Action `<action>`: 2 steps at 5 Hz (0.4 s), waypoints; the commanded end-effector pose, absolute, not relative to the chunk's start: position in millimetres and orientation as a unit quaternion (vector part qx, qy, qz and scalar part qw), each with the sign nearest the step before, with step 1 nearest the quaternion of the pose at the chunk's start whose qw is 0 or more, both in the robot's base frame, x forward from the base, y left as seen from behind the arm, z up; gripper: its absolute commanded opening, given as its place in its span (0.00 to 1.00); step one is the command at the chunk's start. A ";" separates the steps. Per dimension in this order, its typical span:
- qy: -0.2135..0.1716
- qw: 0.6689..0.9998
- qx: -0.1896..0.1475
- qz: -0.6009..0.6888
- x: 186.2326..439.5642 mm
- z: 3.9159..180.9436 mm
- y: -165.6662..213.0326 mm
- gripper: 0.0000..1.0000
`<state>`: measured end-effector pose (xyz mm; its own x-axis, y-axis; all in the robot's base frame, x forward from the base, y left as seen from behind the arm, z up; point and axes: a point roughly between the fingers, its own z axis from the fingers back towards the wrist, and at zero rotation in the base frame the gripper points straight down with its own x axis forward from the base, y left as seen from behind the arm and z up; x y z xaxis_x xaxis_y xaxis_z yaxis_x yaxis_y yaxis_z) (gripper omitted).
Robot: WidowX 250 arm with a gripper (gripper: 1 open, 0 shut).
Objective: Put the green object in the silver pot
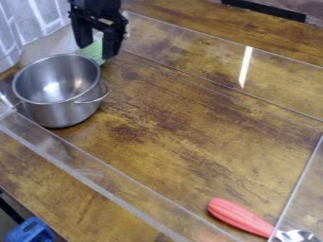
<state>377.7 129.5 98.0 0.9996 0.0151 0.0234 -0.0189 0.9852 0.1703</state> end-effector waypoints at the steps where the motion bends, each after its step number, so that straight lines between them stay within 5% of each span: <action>1: -0.053 0.994 0.087 -0.041 385.5 110.4 120.8 1.00; 2: -0.059 0.991 0.083 -0.088 383.7 100.2 118.3 1.00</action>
